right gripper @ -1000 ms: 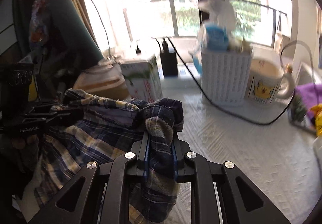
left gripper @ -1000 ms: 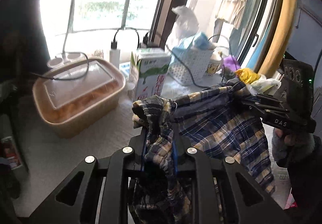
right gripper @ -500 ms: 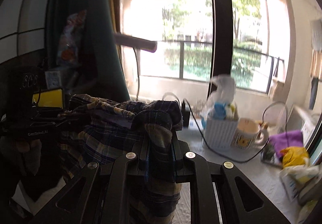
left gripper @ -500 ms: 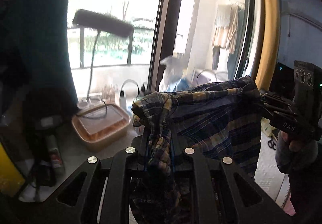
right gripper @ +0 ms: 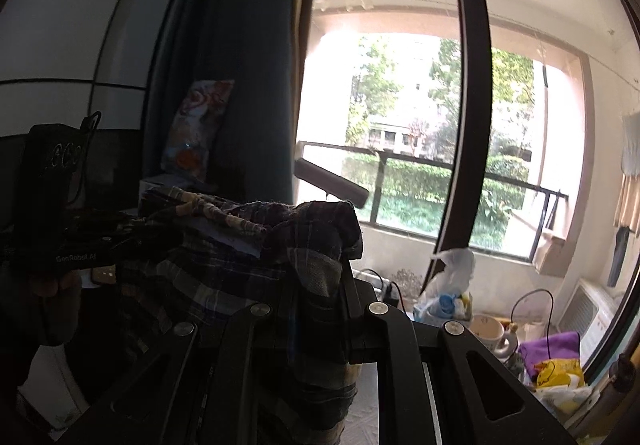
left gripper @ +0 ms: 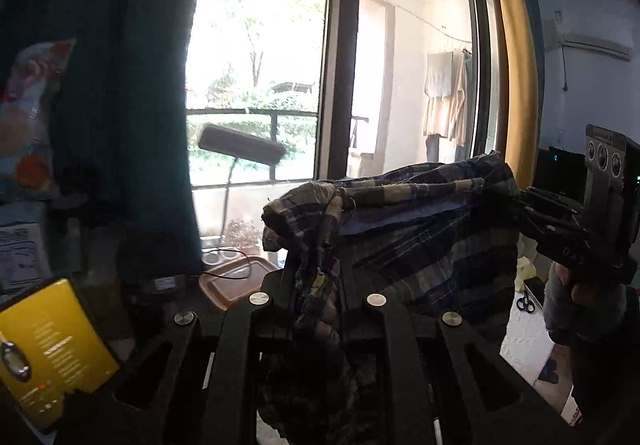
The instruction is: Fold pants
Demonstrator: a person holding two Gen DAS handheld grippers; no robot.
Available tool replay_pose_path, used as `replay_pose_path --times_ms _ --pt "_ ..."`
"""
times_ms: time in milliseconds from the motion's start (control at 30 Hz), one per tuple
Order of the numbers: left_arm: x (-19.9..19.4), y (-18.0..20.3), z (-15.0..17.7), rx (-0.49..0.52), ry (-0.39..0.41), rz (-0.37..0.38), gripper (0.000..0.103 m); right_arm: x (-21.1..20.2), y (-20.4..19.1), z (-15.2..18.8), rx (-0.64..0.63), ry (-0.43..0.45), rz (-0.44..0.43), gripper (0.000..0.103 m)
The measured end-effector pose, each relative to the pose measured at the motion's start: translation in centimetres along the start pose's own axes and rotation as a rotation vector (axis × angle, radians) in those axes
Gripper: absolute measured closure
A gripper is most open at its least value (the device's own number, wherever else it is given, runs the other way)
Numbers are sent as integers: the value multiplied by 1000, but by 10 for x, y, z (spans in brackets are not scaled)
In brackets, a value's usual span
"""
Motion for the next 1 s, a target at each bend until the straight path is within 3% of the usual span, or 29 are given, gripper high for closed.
replay_pose_path --times_ms 233,533,767,1000 --pt "-41 -25 6 27 32 -85 89 -8 -51 -18 -26 49 -70 87" --pt "-87 -69 37 33 -7 -190 89 10 -113 -18 49 67 -179 88" --pt "-65 -103 75 5 -123 -219 89 52 -134 9 124 -28 -216 87" --pt "-8 -134 132 -49 -285 -204 89 116 -134 59 151 -166 -202 88"
Point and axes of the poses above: each gripper's, at about its wrist camera, not at the fingertips, and x roughly the way its jaws point, y to its right, z to its underside, the point moved 10 cm from there along x, roughly the way its jaws point, and after that the axes turned 13 degrees about -z, right-handed, at the moved point
